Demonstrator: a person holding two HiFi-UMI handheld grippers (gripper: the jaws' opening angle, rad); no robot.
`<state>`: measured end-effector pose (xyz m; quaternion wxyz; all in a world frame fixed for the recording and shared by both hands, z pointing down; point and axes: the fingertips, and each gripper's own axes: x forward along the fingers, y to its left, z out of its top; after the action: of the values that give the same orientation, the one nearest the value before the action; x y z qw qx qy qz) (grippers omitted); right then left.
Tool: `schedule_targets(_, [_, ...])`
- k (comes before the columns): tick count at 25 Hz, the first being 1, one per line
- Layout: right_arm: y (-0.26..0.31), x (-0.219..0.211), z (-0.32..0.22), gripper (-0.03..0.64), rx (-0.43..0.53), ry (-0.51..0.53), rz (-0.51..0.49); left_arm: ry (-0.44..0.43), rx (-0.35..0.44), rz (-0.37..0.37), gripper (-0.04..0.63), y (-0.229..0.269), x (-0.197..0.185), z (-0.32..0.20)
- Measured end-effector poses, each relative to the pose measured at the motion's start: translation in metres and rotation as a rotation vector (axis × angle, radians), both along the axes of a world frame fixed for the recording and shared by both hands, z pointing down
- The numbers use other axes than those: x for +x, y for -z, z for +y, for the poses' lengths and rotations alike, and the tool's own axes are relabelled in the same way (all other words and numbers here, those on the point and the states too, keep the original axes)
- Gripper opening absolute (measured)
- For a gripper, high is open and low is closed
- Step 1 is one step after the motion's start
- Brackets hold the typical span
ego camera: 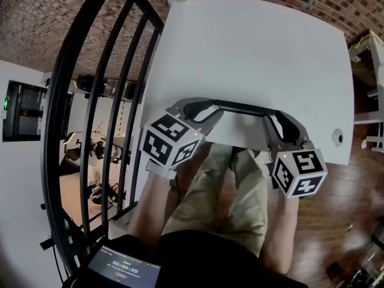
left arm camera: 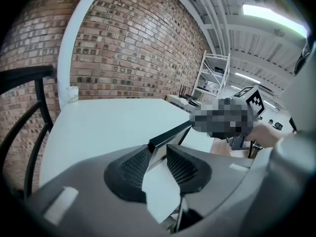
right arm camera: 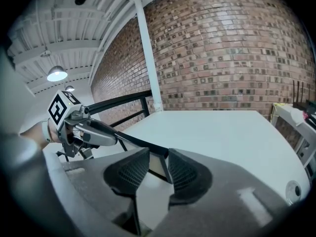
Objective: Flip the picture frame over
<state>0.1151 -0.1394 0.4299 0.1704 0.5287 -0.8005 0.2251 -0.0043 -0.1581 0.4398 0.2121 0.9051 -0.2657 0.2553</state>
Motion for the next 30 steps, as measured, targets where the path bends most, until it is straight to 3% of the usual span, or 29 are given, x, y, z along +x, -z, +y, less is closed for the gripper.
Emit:
schedule_targets(17, [-0.011,0.01,-0.032,0.103,0.051,-0.002,0.061,-0.008,0.054,-0.054,0.132,-0.009,0.014,-0.035])
schedule_targets(30, [-0.042,0.016,-0.052,0.106,-0.006,-0.014,0.057,-0.017,-0.011,-0.061,0.132,-0.035,0.02,-0.052])
